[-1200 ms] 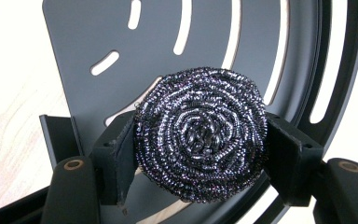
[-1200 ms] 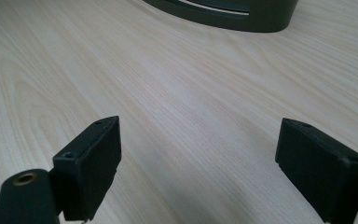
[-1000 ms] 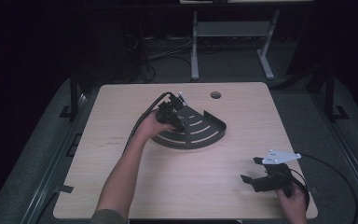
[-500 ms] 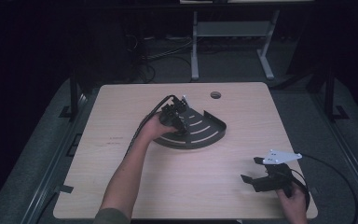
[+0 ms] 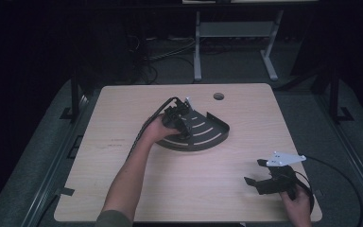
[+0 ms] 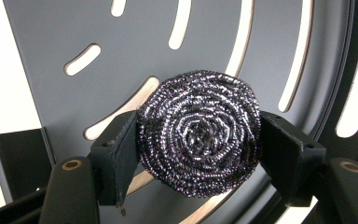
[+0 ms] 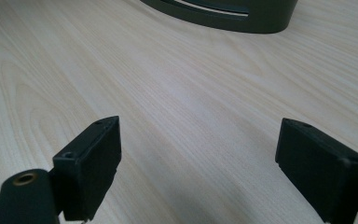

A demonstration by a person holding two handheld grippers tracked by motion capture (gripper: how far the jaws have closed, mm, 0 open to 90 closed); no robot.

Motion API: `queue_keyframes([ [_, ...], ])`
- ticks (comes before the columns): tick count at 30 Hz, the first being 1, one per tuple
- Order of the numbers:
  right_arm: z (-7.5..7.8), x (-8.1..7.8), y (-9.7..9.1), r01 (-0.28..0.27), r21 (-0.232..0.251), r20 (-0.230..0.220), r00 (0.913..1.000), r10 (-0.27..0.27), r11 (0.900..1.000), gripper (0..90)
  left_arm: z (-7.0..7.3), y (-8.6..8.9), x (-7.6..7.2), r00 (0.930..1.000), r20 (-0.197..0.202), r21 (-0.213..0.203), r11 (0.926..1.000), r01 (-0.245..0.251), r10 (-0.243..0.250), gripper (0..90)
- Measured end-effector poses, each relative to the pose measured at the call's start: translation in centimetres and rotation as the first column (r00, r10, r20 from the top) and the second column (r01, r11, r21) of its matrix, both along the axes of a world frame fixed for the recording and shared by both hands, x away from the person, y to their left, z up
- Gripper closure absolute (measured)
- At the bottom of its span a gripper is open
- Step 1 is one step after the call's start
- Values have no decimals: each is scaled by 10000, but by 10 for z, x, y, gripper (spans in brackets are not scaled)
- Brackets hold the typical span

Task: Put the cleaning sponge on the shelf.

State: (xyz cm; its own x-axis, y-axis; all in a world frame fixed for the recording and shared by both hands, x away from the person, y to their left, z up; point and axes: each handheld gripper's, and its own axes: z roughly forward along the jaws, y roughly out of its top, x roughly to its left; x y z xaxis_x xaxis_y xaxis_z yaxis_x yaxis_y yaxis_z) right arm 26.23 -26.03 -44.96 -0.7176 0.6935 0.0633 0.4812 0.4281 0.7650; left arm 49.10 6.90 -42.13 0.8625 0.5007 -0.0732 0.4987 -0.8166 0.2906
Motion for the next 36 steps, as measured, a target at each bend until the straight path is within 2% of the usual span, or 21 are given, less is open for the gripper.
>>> queue_keyframes([
  [19,0,1,0,59,4,-50,10000,-59,10000,138,3,2,-1,10000,36,-77,9999,-80,80,276],
  [28,-1,1,-1,142,-19,-102,9998,-142,9999,138,7,2,-3,9999,121,-168,9998,-56,58,218],
  [36,-1,3,-1,254,-4,-230,9994,-254,9997,138,8,1,-4,9999,159,-197,9998,-7,10,217],
])
